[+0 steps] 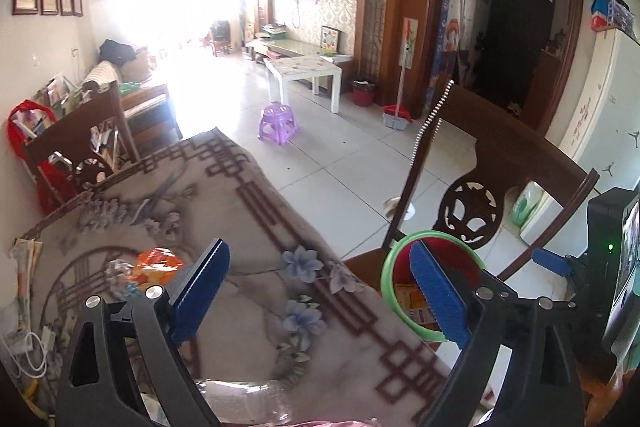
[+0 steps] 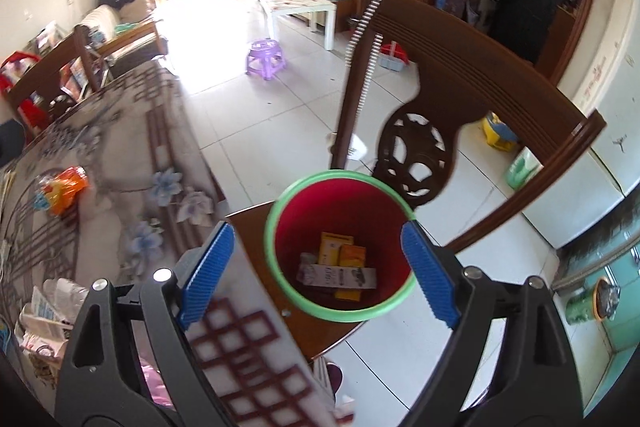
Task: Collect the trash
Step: 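Move both open tools back over the remaining trash on the table, then grasp the patterned paper cup with the left tool while the right grasps the water bottle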
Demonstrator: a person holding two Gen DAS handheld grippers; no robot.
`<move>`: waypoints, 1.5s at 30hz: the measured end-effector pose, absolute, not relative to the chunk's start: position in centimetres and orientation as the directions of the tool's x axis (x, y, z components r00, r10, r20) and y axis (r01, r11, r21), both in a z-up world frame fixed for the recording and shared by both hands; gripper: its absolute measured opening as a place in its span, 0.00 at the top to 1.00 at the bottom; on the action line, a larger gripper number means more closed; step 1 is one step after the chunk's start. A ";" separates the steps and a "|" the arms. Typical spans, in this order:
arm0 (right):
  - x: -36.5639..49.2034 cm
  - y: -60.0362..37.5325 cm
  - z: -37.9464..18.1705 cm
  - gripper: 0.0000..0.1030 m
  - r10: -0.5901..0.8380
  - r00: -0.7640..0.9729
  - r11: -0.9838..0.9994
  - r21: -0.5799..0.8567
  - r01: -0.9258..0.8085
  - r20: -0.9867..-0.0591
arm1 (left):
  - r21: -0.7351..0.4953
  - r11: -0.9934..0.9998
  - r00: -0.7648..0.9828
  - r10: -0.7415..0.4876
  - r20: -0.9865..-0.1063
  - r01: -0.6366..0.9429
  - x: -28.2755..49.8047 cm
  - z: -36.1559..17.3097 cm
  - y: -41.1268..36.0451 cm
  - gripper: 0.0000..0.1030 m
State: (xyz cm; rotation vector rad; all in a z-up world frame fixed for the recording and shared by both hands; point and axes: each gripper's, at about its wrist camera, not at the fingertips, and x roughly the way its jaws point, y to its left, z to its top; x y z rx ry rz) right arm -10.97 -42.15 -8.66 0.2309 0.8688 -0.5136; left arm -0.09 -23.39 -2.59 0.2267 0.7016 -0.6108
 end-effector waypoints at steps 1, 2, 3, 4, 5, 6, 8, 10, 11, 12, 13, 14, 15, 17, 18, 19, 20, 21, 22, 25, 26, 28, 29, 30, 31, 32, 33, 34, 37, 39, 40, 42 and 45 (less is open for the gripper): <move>-10.6 -41.1 -8.5 0.18 -0.327 0.543 0.865 -0.013 0.502 -0.774 | 0.004 0.817 0.619 -0.434 -0.655 0.577 0.0 -2.3 -22.3 0.15; -10.2 -40.0 -8.3 0.18 -0.317 0.551 0.876 -0.016 0.482 -0.772 | 0.017 0.832 0.641 -0.414 -0.646 0.555 0.0 -1.9 -20.9 0.14; -9.9 -38.9 -8.2 0.18 -0.310 0.558 0.885 -0.018 0.466 -0.770 | 0.024 0.843 0.656 -0.401 -0.639 0.538 0.0 -1.7 -19.8 0.14; -9.6 -38.0 -8.1 0.18 -0.301 0.564 0.893 -0.020 0.450 -0.768 | 0.029 0.853 0.671 -0.388 -0.632 0.521 0.0 -1.5 -18.7 0.14; -9.3 -37.1 -8.0 0.18 -0.293 0.571 0.901 -0.021 0.434 -0.767 | 0.033 0.865 0.686 -0.373 -0.625 0.500 0.1 -1.1 -17.4 0.14; -8.9 -35.9 -7.9 0.18 -0.283 0.579 0.910 -0.023 0.413 -0.764 | 0.036 0.877 0.701 -0.358 -0.617 0.479 0.1 -0.8 -16.0 0.13; -8.4 -33.8 -7.6 0.17 -0.269 0.592 0.925 -0.033 0.379 -0.760 | 0.031 0.898 0.723 -0.332 -0.607 0.438 0.2 -0.3 -13.6 0.11; -7.8 -31.6 -7.3 0.16 -0.255 0.604 0.940 -0.046 0.339 -0.755 | 0.015 0.918 0.739 -0.309 -0.598 0.396 0.4 0.1 -11.1 0.11; -7.5 -30.4 -7.2 0.16 -0.245 0.612 0.947 -0.051 0.317 -0.752 | 0.011 0.927 0.747 -0.296 -0.595 0.376 0.4 0.3 -10.0 0.10; -7.2 -29.3 -7.1 0.16 -0.235 0.617 0.953 -0.054 0.298 -0.751 | 0.009 0.935 0.755 -0.281 -0.593 0.355 0.5 0.4 -8.9 0.10; -7.0 -28.3 -7.1 0.16 -0.227 0.621 0.958 -0.058 0.280 -0.750 | 0.007 0.942 0.760 -0.266 -0.593 0.335 0.5 0.4 -7.9 0.10; -6.8 -27.2 -7.1 0.16 -0.218 0.626 0.963 -0.063 0.260 -0.749 | 0.003 0.950 0.765 -0.250 -0.593 0.313 0.5 0.5 -6.7 0.10; -6.7 -26.3 -7.1 0.16 -0.211 0.629 0.967 -0.067 0.245 -0.748 | -0.003 0.956 0.769 -0.239 -0.592 0.294 0.5 0.5 -5.6 0.10; -6.3 -24.6 -7.0 0.16 -0.194 0.635 0.974 -0.071 0.215 -0.748 | -0.010 0.966 0.780 -0.215 -0.588 0.259 0.4 0.6 -3.6 0.10; -6.2 -23.7 -7.1 0.16 -0.185 0.638 0.977 -0.071 0.200 -0.748 | -0.011 0.969 0.784 -0.205 -0.586 0.246 0.3 0.6 -2.8 0.10; -6.1 -22.9 -7.1 0.16 -0.177 0.639 0.980 -0.072 0.187 -0.748 | -0.013 0.973 0.787 -0.196 -0.585 0.232 0.3 0.6 -2.0 0.10; -6.0 -22.1 -7.1 0.16 -0.170 0.640 0.982 -0.072 0.176 -0.749 | -0.015 0.976 0.790 -0.187 -0.584 0.219 0.2 0.6 -1.2 0.10; -5.9 -21.3 -7.2 0.16 -0.162 0.642 0.984 -0.073 0.163 -0.749 | -0.016 0.978 0.793 -0.178 -0.582 0.208 0.1 0.6 -0.4 0.10; -5.7 -20.5 -7.2 0.16 -0.154 0.644 0.986 -0.073 0.151 -0.749 | -0.017 0.980 0.796 -0.170 -0.582 0.197 0.0 0.6 0.2 0.10; -5.4 -18.7 -7.1 0.16 -0.135 0.648 0.990 -0.072 0.122 -0.749 | -0.018 0.985 0.802 -0.153 -0.578 0.174 -0.2 0.7 1.8 0.10; -5.3 -18.1 -7.1 0.16 -0.130 0.650 0.991 -0.073 0.114 -0.749 | -0.020 0.986 0.804 -0.148 -0.576 0.167 -0.3 0.7 2.3 0.10; -5.2 -17.2 -7.1 0.16 -0.121 0.652 0.992 -0.075 0.099 -0.749 | -0.022 0.987 0.808 -0.142 -0.572 0.158 -0.5 0.7 3.1 0.10; -5.1 -16.8 -7.1 0.16 -0.118 0.653 0.993 -0.075 0.094 -0.748 | -0.023 0.988 0.808 -0.140 -0.572 0.154 -0.5 0.8 3.4 0.10; -5.1 -16.4 -7.1 0.16 -0.116 0.653 0.993 -0.076 0.089 -0.749 | -0.024 0.988 0.809 -0.138 -0.571 0.151 -0.5 0.8 3.6 0.10; -5.0 -16.2 -7.1 0.16 -0.114 0.653 0.993 -0.077 0.085 -0.749 | -0.026 0.988 0.810 -0.138 -0.570 0.150 -0.5 0.8 3.9 0.10; -5.0 -15.9 -7.1 0.16 -0.114 0.653 0.993 -0.078 0.084 -0.749 | -0.027 0.988 0.810 -0.139 -0.570 0.151 -0.4 0.8 4.0 0.10; -5.0 -15.8 -7.1 0.16 -0.114 0.652 0.993 -0.079 0.083 -0.750 | -0.027 0.988 0.809 -0.141 -0.571 0.152 -0.4 0.7 4.1 0.10; -5.0 -15.6 -7.1 0.16 -0.114 0.652 0.993 -0.079 0.083 -0.750 | -0.026 0.987 0.806 -0.144 -0.574 0.158 -0.2 0.4 4.2 0.10; -4.8 -15.8 -7.3 0.16 -0.116 0.644 0.993 -0.079 0.086 -0.756 | -0.056 0.978 0.773 -0.193 -0.604 0.199 0.8 -0.9 5.0 0.10; -4.8 -16.0 -7.5 0.16 -0.108 0.634 0.994 -0.071 0.084 -0.766 | -0.122 0.963 0.723 -0.261 -0.640 0.240 1.9 -2.8 6.0 0.10; -4.9 -16.1 -7.7 0.15 -0.100 0.629 0.995 -0.065 0.079 -0.771 | -0.154 0.954 0.693 -0.293 -0.659 0.257 2.4 -4.0 6.6 0.10; -4.9 -16.3 -8.1 0.15 -0.071 0.614 0.997 -0.043 0.059 -0.786 | -0.210 0.934 0.615 -0.349 -0.707 0.289 3.6 -7.1 7.8 0.11; -4.8 -16.8 -9.0 0.15 -0.015 0.581 0.999 0.008 0.037 -0.813 | -0.199 0.922 0.498 -0.351 -0.793 0.333 4.5 -11.5 8.2 0.13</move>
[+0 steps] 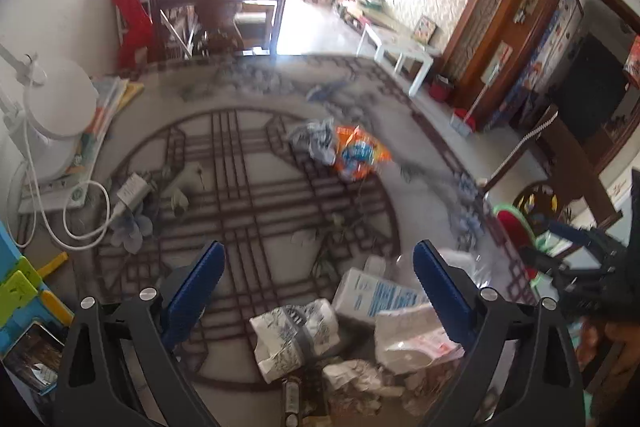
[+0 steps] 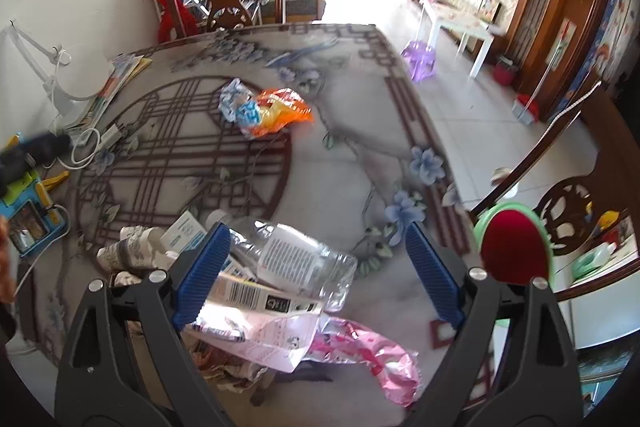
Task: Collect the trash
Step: 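Grasp the patterned paper cup with the left tool while the right grasps the water bottle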
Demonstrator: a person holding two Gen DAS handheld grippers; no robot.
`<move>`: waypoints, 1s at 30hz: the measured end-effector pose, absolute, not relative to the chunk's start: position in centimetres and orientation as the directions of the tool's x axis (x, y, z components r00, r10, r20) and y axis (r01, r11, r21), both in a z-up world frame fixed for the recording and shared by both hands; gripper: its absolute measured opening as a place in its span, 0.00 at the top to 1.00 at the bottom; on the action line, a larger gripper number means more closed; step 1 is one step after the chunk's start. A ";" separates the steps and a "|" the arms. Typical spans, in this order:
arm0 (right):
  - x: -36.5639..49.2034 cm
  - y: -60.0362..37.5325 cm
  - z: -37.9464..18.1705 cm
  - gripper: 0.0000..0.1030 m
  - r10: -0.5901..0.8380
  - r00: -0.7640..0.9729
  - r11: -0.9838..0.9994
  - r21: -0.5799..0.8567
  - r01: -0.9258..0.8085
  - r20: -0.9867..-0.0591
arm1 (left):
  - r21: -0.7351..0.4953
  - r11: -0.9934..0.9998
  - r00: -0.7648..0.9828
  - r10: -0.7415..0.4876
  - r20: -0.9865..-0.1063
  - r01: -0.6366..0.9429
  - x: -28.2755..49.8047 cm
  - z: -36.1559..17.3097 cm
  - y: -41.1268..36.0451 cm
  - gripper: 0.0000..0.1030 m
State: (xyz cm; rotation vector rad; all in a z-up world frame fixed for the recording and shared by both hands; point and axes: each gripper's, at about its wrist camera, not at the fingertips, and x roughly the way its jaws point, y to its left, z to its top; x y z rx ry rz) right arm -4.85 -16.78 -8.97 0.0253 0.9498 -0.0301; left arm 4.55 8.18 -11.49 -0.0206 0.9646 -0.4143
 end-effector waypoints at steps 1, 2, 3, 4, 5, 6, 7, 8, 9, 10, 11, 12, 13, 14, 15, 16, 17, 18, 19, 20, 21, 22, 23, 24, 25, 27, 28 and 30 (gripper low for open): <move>-4.9 -16.9 -9.2 0.15 -0.007 0.572 0.999 0.017 0.037 -0.820 | -0.181 0.921 0.469 -0.336 -0.817 0.344 4.7 -12.7 8.2 0.13; -4.9 -17.1 -9.4 0.15 -0.006 0.566 0.999 0.020 0.040 -0.824 | -0.149 0.929 0.438 -0.296 -0.848 0.340 5.0 -14.1 8.2 0.13; -4.9 -17.2 -9.6 0.15 -0.009 0.563 0.999 0.019 0.044 -0.826 | -0.133 0.935 0.415 -0.270 -0.869 0.329 5.1 -15.2 8.2 0.13; -4.9 -17.4 -9.7 0.15 -0.012 0.560 0.999 0.018 0.048 -0.829 | -0.139 0.937 0.387 -0.264 -0.883 0.321 5.2 -16.3 8.3 0.14; -5.0 -17.4 -9.8 0.15 -0.014 0.558 0.998 0.019 0.052 -0.830 | -0.149 0.937 0.356 -0.262 -0.897 0.315 5.3 -17.5 8.4 0.15; -4.9 -17.6 -9.9 0.15 -0.016 0.554 0.998 0.019 0.057 -0.832 | -0.146 0.938 0.333 -0.253 -0.908 0.314 5.3 -18.4 8.4 0.18; -4.9 -17.6 -10.0 0.15 -0.017 0.551 0.998 0.019 0.060 -0.834 | -0.143 0.935 0.314 -0.249 -0.916 0.323 5.2 -19.1 8.3 0.18; -4.8 -17.7 -10.1 0.15 -0.018 0.548 0.998 0.019 0.062 -0.836 | -0.143 0.927 0.292 -0.252 -0.923 0.346 5.2 -19.8 8.1 0.18; -4.7 -17.8 -10.1 0.15 -0.018 0.544 0.998 0.019 0.062 -0.839 | -0.141 0.915 0.268 -0.254 -0.929 0.379 5.1 -20.3 7.7 0.18; -4.6 -17.9 -10.2 0.15 -0.017 0.540 0.998 0.019 0.061 -0.841 | -0.138 0.901 0.246 -0.256 -0.935 0.412 5.2 -20.8 7.4 0.18; -4.4 -17.9 -10.4 0.15 -0.014 0.534 0.998 0.021 0.060 -0.845 | -0.125 0.880 0.225 -0.250 -0.942 0.458 5.1 -21.4 6.9 0.18; -4.3 -17.9 -10.6 0.15 -0.008 0.529 0.998 0.026 0.058 -0.849 | -0.092 0.864 0.217 -0.225 -0.950 0.495 5.1 -22.1 6.4 0.18; -4.1 -18.0 -10.9 0.15 0.000 0.521 0.998 0.033 0.054 -0.853 | -0.067 0.851 0.209 -0.203 -0.957 0.521 5.3 -22.7 6.0 0.18; -3.8 -17.9 -11.2 0.15 0.009 0.510 0.998 0.039 0.048 -0.860 | -0.058 0.841 0.200 -0.195 -0.960 0.537 5.4 -23.1 5.7 0.18; -3.6 -17.8 -11.5 0.15 0.014 0.502 0.998 0.041 0.042 -0.865 | -0.058 0.837 0.192 -0.191 -0.963 0.544 5.7 -23.6 5.5 0.18; -3.5 -17.6 -11.9 0.15 0.017 0.492 0.998 0.041 0.037 -0.870 | -0.061 0.837 0.184 -0.189 -0.965 0.543 6.0 -24.0 5.5 0.20; -3.3 -17.5 -12.2 0.15 0.019 0.480 0.999 0.039 0.031 -0.877 | -0.064 0.841 0.176 -0.186 -0.967 0.537 6.3 -24.5 5.4 0.31; -3.2 -17.5 -12.5 0.15 0.020 0.472 0.999 0.037 0.028 -0.881 | -0.071 0.845 0.165 -0.185 -0.969 0.529 6.6 -24.9 5.4 0.38; -3.1 -17.4 -12.7 0.15 0.021 0.464 0.999 0.037 0.026 -0.885 | -0.077 0.852 0.157 -0.183 -0.970 0.517 6.8 -25.3 5.5 0.48; -3.0 -17.5 -12.9 0.15 0.021 0.458 0.999 0.037 0.025 -0.889 | -0.081 0.856 0.171 -0.193 -0.966 0.510 6.9 -25.3 5.5 0.48; -2.8 -17.5 -13.1 0.15 0.021 0.452 0.999 0.036 0.025 -0.892 | -0.092 0.857 0.167 -0.202 -0.965 0.506 6.9 -25.4 5.5 0.49; -2.7 -17.6 -13.3 0.15 0.019 0.447 0.999 0.034 0.025 -0.894 | -0.097 0.860 0.166 -0.206 -0.964 0.501 7.1 -25.4 5.5 0.50; -2.6 -17.6 -13.5 0.15 0.019 0.443 0.999 0.034 0.026 -0.896 | -0.102 0.865 0.171 -0.211 -0.963 0.491 7.2 -25.4 5.6 0.51; -2.4 -17.7 -13.7 0.15 0.020 0.436 0.999 0.034 0.025 -0.900 | -0.100 0.873 0.184 -0.210 -0.960 0.477 7.3 -25.3 5.7 0.51; -2.3 -17.6 -13.9 0.15 0.023 0.430 0.999 0.036 0.021 -0.903 | -0.099 0.883 0.201 -0.212 -0.956 0.459 7.4 -25.0 6.0 0.51; -1.8 -17.5 -14.4 0.15 0.029 0.413 0.999 0.034 0.004 -0.910 | -0.110 0.906 0.236 -0.221 -0.946 0.409 7.6 -24.3 6.8 0.52; -1.5 -17.3 -14.7 0.15 0.031 0.403 1.000 0.029 -0.010 -0.914 | -0.118 0.917 0.250 -0.225 -0.942 0.380 7.8 -24.0 7.1 0.52; -0.9 -17.0 -15.5 0.15 0.032 0.380 0.999 0.016 -0.046 -0.924 | -0.146 0.936 0.273 -0.239 -0.932 0.320 8.0 -23.3 8.0 0.52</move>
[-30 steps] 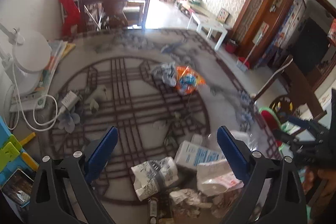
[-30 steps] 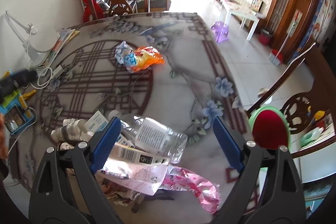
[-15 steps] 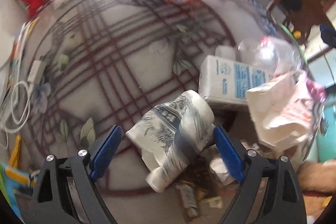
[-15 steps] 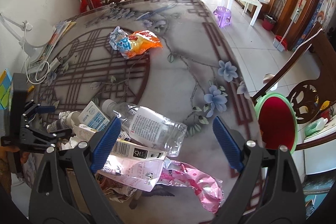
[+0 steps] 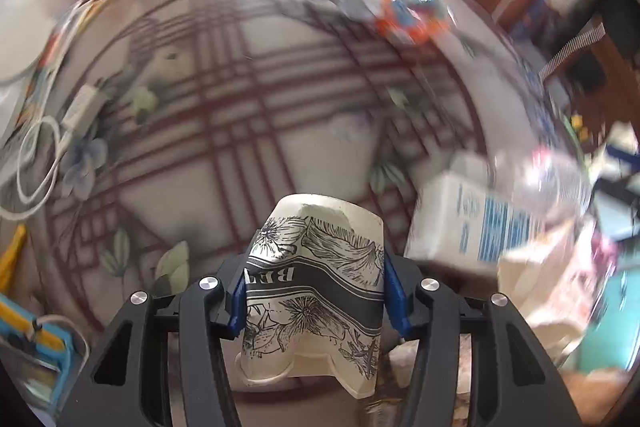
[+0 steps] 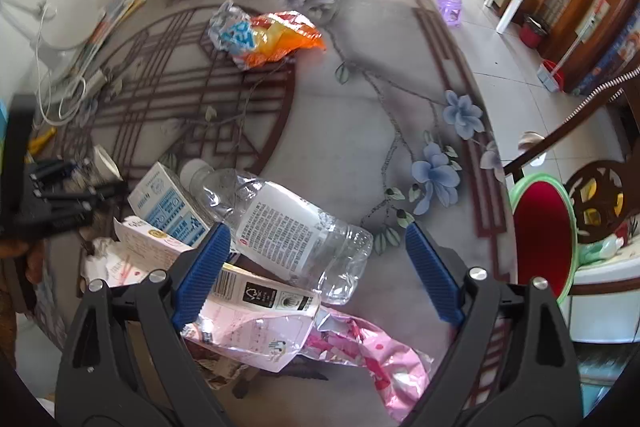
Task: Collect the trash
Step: 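Grasp the patterned paper cup with the left tool while the right grasps the water bottle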
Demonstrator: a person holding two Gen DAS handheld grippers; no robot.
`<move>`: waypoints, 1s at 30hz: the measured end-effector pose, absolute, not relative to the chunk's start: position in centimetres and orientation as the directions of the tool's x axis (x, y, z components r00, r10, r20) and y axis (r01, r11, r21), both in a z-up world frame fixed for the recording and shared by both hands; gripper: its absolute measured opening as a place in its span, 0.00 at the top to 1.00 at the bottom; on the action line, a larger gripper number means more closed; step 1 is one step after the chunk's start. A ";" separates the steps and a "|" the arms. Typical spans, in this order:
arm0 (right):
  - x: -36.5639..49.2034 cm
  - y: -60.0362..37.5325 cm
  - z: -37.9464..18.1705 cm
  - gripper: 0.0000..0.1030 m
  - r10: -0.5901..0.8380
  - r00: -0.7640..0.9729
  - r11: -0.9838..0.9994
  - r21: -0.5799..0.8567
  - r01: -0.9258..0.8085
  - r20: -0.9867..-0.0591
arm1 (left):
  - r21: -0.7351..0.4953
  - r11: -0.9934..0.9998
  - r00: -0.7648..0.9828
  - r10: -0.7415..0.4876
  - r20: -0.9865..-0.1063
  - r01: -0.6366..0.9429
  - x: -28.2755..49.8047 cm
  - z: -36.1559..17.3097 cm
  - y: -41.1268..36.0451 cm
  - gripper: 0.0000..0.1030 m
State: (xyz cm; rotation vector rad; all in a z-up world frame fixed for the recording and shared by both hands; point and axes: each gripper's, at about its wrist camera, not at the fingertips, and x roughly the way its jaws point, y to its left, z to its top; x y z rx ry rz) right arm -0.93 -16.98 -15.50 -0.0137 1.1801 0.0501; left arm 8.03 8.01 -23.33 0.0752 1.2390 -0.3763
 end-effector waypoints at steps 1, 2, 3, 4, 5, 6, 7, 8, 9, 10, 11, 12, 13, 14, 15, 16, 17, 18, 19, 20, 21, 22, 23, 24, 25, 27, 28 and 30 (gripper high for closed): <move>-0.6 -16.8 -15.9 0.15 0.033 0.365 0.998 0.009 -0.067 -0.930 | -0.158 0.942 0.283 -0.244 -0.927 0.294 8.1 -23.0 8.3 0.52; -0.3 -16.6 -16.3 0.15 0.035 0.347 0.996 0.004 -0.091 -0.937 | -0.174 0.948 0.294 -0.252 -0.922 0.267 8.1 -22.7 8.6 0.52; 0.1 -16.5 -16.8 0.15 0.038 0.326 0.993 -0.002 -0.121 -0.945 | -0.191 0.951 0.303 -0.261 -0.917 0.242 8.1 -22.3 8.9 0.52; 0.4 -16.2 -17.2 0.15 0.041 0.308 0.989 -0.006 -0.149 -0.950 | -0.205 0.953 0.310 -0.269 -0.912 0.222 8.2 -21.7 9.0 0.52; 0.8 -15.9 -17.5 0.15 0.041 0.288 0.982 -0.014 -0.187 -0.957 | -0.222 0.955 0.318 -0.277 -0.907 0.199 8.2 -21.4 9.2 0.52; 1.0 -15.6 -17.8 0.15 0.037 0.275 0.976 -0.025 -0.217 -0.961 | -0.237 0.955 0.323 -0.285 -0.903 0.180 8.2 -21.2 9.4 0.52; 1.3 -15.2 -18.3 0.16 0.028 0.257 0.965 -0.040 -0.257 -0.966 | -0.250 0.954 0.328 -0.292 -0.898 0.164 8.2 -21.0 9.6 0.52; 1.4 -14.9 -18.5 0.17 0.022 0.244 0.957 -0.050 -0.286 -0.969 | -0.259 0.954 0.333 -0.297 -0.895 0.154 8.0 -20.8 9.6 0.52; 1.6 -14.5 -19.0 0.18 0.016 0.228 0.944 -0.060 -0.324 -0.973 | -0.263 0.953 0.334 -0.299 -0.894 0.149 8.0 -20.7 9.6 0.51; 1.7 -14.2 -19.3 0.18 0.012 0.217 0.934 -0.066 -0.352 -0.976 | -0.265 0.953 0.332 -0.300 -0.894 0.148 8.1 -20.7 9.3 0.51; 1.8 -13.8 -19.7 0.19 0.008 0.208 0.925 -0.072 -0.373 -0.978 | -0.265 0.953 0.326 -0.299 -0.897 0.145 8.1 -20.8 9.3 0.51; 1.9 -13.5 -20.2 0.20 0.001 0.197 0.916 -0.078 -0.393 -0.980 | -0.264 0.954 0.322 -0.296 -0.900 0.140 8.1 -20.9 9.3 0.51; 2.0 -13.2 -20.6 0.23 -0.004 0.188 0.910 -0.082 -0.407 -0.982 | -0.265 0.955 0.319 -0.295 -0.901 0.137 8.2 -21.2 8.9 0.51; 2.1 -13.1 -21.0 0.27 -0.006 0.180 0.906 -0.082 -0.415 -0.984 | -0.268 0.954 0.315 -0.297 -0.902 0.132 8.2 -21.3 8.9 0.51; 2.1 -12.8 -21.4 0.27 -0.001 0.166 0.902 -0.072 -0.425 -0.986 | -0.269 0.954 0.312 -0.296 -0.902 0.129 8.1 -21.4 8.9 0.51; 2.1 -12.7 -21.6 0.29 0.001 0.167 0.900 -0.071 -0.430 -0.986 | -0.268 0.955 0.311 -0.295 -0.904 0.127 8.1 -21.6 8.9 0.51; 2.1 -12.6 -21.6 0.33 0.002 0.172 0.899 -0.073 -0.432 -0.985 | -0.266 0.956 0.309 -0.292 -0.905 0.126 8.1 -21.7 8.9 0.51; 2.1 -12.5 -21.5 0.35 0.009 0.181 0.899 -0.071 -0.431 -0.984 | -0.265 0.956 0.307 -0.291 -0.906 0.123 8.1 -21.8 8.8 0.51; 2.1 -12.5 -21.2 0.41 0.018 0.188 0.903 -0.065 -0.425 -0.982 | -0.265 0.957 0.306 -0.289 -0.907 0.120 8.1 -21.9 8.9 0.51; 2.0 -12.6 -21.0 0.46 0.027 0.195 0.907 -0.058 -0.416 -0.980 | -0.265 0.957 0.306 -0.289 -0.907 0.117 8.1 -21.9 8.9 0.51; 2.2 -12.9 -20.8 0.46 0.031 0.200 0.916 -0.053 -0.398 -0.979 | -0.266 0.957 0.307 -0.289 -0.907 0.115 8.2 -22.0 8.9 0.51; 2.3 -13.1 -20.6 0.46 0.038 0.209 0.924 -0.045 -0.380 -0.977 | -0.266 0.957 0.310 -0.289 -0.906 0.115 8.2 -21.9 9.0 0.51; 2.4 -13.3 -20.4 0.47 0.049 0.218 0.931 -0.034 -0.364 -0.975 | -0.266 0.957 0.315 -0.289 -0.904 0.115 8.2 -21.7 8.9 0.51; 2.4 -13.6 -19.9 0.47 0.068 0.230 0.941 -0.014 -0.339 -0.971 | -0.263 0.958 0.321 -0.287 -0.903 0.116 8.2 -21.4 8.9 0.51; 2.4 -13.8 -19.4 0.47 0.083 0.246 0.948 0.000 -0.318 -0.966 | -0.258 0.959 0.331 -0.283 -0.900 0.117 8.2 -21.1 8.8 0.51; 2.2 -14.2 -17.9 0.47 0.112 0.291 0.962 0.030 -0.270 -0.950 | -0.250 0.961 0.350 -0.276 -0.895 0.119 8.2 -20.2 8.7 0.51; 2.1 -14.4 -17.0 0.47 0.125 0.316 0.968 0.045 -0.248 -0.940 | -0.247 0.962 0.361 -0.274 -0.892 0.120 8.2 -19.7 8.7 0.51; 1.5 -14.9 -15.3 0.47 0.144 0.370 0.977 0.073 -0.200 -0.918 | -0.243 0.962 0.385 -0.274 -0.882 0.127 8.1 -18.5 8.2 0.51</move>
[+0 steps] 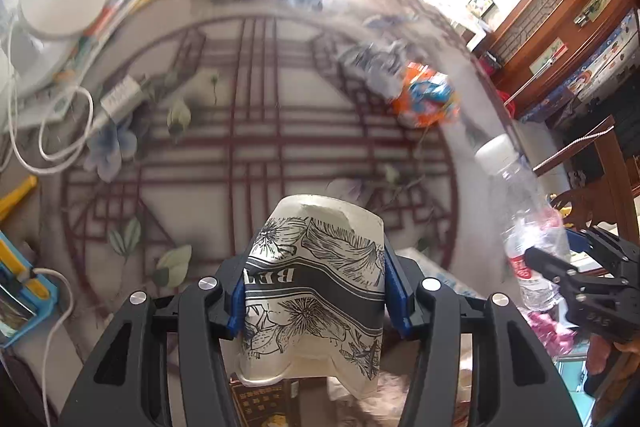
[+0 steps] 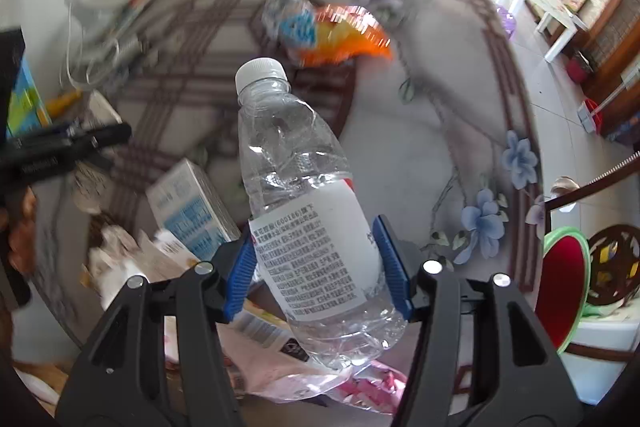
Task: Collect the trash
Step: 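Grasp the patterned paper cup with the left tool while the right grasps the water bottle, then lift and carry the held paper cup and water bottle over the red bucket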
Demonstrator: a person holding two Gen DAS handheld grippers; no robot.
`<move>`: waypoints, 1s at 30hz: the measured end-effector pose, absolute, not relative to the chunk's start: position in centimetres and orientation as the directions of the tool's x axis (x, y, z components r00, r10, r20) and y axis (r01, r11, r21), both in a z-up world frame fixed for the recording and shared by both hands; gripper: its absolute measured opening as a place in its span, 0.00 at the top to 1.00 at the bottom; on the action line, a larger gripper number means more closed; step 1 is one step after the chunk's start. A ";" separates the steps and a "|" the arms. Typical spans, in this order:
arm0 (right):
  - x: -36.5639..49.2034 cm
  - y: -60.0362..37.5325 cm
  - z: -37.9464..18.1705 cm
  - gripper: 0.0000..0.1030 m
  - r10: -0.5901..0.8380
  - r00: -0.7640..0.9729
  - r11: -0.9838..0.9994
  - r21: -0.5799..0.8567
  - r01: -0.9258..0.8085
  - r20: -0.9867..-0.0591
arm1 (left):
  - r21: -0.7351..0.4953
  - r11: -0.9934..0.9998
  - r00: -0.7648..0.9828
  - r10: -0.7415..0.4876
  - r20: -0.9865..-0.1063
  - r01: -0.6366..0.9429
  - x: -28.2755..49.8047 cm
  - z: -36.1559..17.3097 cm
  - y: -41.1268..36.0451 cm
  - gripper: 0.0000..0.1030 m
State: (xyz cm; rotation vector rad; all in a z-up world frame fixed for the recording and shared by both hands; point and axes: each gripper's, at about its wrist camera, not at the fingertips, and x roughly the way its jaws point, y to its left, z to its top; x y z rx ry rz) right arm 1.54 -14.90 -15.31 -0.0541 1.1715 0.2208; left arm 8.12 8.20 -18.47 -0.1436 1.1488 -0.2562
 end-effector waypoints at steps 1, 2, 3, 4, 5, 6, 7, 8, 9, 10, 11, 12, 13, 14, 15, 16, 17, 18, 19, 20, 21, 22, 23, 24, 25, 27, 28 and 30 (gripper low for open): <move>1.4 -15.3 -14.5 0.47 0.152 0.394 0.980 0.087 -0.178 -0.906 | -0.242 0.961 0.396 -0.276 -0.876 0.134 8.1 -17.9 7.9 0.51; 1.1 -15.5 -13.8 0.47 0.159 0.417 0.982 0.102 -0.157 -0.895 | -0.240 0.960 0.409 -0.277 -0.869 0.142 8.0 -17.2 7.5 0.51; 0.8 -15.9 -12.9 0.47 0.167 0.442 0.984 0.118 -0.135 -0.881 | -0.238 0.960 0.421 -0.279 -0.863 0.148 8.0 -16.6 7.1 0.51; 0.7 -16.3 -12.3 0.47 0.172 0.464 0.984 0.132 -0.118 -0.869 | -0.238 0.959 0.433 -0.283 -0.856 0.155 7.9 -15.9 6.7 0.51; 0.5 -16.7 -11.7 0.47 0.176 0.485 0.984 0.144 -0.102 -0.857 | -0.240 0.957 0.445 -0.289 -0.847 0.164 7.8 -15.2 6.3 0.51; 0.4 -17.0 -10.9 0.47 0.177 0.508 0.984 0.156 -0.083 -0.843 | -0.238 0.956 0.457 -0.292 -0.840 0.173 7.7 -14.6 5.8 0.51; 0.1 -17.3 -10.3 0.47 0.178 0.527 0.983 0.167 -0.069 -0.831 | -0.232 0.955 0.468 -0.292 -0.834 0.183 7.6 -14.0 5.4 0.51; -0.1 -17.4 -9.8 0.47 0.179 0.541 0.983 0.176 -0.059 -0.822 | -0.225 0.954 0.479 -0.294 -0.827 0.198 7.4 -13.4 4.8 0.51; -0.4 -17.6 -9.2 0.47 0.180 0.556 0.982 0.183 -0.050 -0.812 | -0.220 0.952 0.489 -0.299 -0.820 0.212 7.2 -12.8 4.2 0.51; -0.8 -17.8 -8.8 0.47 0.178 0.567 0.982 0.186 -0.044 -0.805 | -0.219 0.950 0.495 -0.305 -0.814 0.224 7.0 -12.3 3.8 0.51; -0.9 -18.1 -8.4 0.47 0.174 0.576 0.982 0.185 -0.039 -0.799 | -0.219 0.946 0.502 -0.313 -0.806 0.238 6.8 -11.8 3.3 0.51; -1.3 -18.3 -8.1 0.47 0.165 0.588 0.983 0.181 -0.032 -0.792 | -0.217 0.944 0.508 -0.318 -0.800 0.249 6.5 -11.4 2.8 0.51; -1.5 -18.5 -7.8 0.47 0.158 0.596 0.984 0.178 -0.026 -0.787 | -0.214 0.942 0.514 -0.321 -0.795 0.257 6.3 -11.0 2.4 0.51; -1.8 -18.8 -7.6 0.47 0.154 0.603 0.984 0.179 -0.018 -0.783 | -0.210 0.940 0.521 -0.325 -0.790 0.267 6.0 -10.6 1.9 0.51; -2.2 -19.0 -7.4 0.47 0.150 0.608 0.983 0.181 -0.011 -0.779 | -0.209 0.939 0.524 -0.328 -0.786 0.273 5.8 -10.3 1.5 0.51; -2.5 -19.4 -7.3 0.47 0.146 0.614 0.983 0.184 -0.001 -0.775 | -0.209 0.937 0.526 -0.332 -0.783 0.280 5.6 -10.1 1.2 0.51; -2.8 -19.6 -7.1 0.47 0.142 0.620 0.982 0.186 0.006 -0.772 | -0.210 0.935 0.527 -0.337 -0.780 0.287 5.4 -9.9 0.8 0.51; -3.1 -19.9 -6.8 0.47 0.138 0.627 0.982 0.189 0.015 -0.767 | -0.210 0.933 0.527 -0.341 -0.778 0.293 5.2 -9.7 0.5 0.51; -3.4 -20.2 -6.6 0.47 0.134 0.634 0.981 0.191 0.023 -0.762 | -0.208 0.931 0.527 -0.344 -0.777 0.300 5.0 -9.6 0.1 0.51; -3.7 -20.6 -6.5 0.47 0.128 0.640 0.981 0.193 0.031 -0.758 | -0.207 0.929 0.527 -0.348 -0.776 0.308 4.8 -9.4 -0.3 0.51; -4.1 -20.9 -6.3 0.47 0.122 0.646 0.980 0.194 0.040 -0.753 | -0.208 0.926 0.527 -0.352 -0.774 0.315 4.6 -9.2 -0.7 0.51; -4.4 -21.2 -6.2 0.47 0.114 0.652 0.980 0.194 0.051 -0.749 | -0.208 0.925 0.527 -0.355 -0.772 0.319 4.5 -9.1 -0.9 0.51; -4.6 -21.7 -6.0 0.47 0.105 0.660 0.978 0.196 0.065 -0.744 | -0.208 0.923 0.528 -0.359 -0.770 0.323 4.4 -8.9 -1.3 0.51; -4.9 -22.0 -5.9 0.47 0.098 0.666 0.978 0.197 0.075 -0.740 | -0.208 0.922 0.529 -0.361 -0.768 0.327 4.3 -8.8 -1.6 0.51; -5.3 -22.4 -5.7 0.47 0.091 0.670 0.977 0.197 0.084 -0.736 | -0.205 0.921 0.530 -0.361 -0.767 0.331 4.2 -8.8 -1.9 0.51; -5.7 -23.2 -5.5 0.47 0.076 0.676 0.975 0.195 0.102 -0.733 | -0.200 0.919 0.530 -0.362 -0.767 0.338 4.0 -8.7 -2.6 0.51; -5.7 -23.6 -5.5 0.47 0.069 0.678 0.975 0.194 0.111 -0.732 | -0.201 0.918 0.528 -0.365 -0.767 0.342 4.0 -8.7 -2.9 0.51; -6.0 -24.3 -5.4 0.47 0.058 0.679 0.973 0.192 0.125 -0.732 | -0.201 0.915 0.525 -0.370 -0.767 0.351 3.9 -8.7 -3.7 0.51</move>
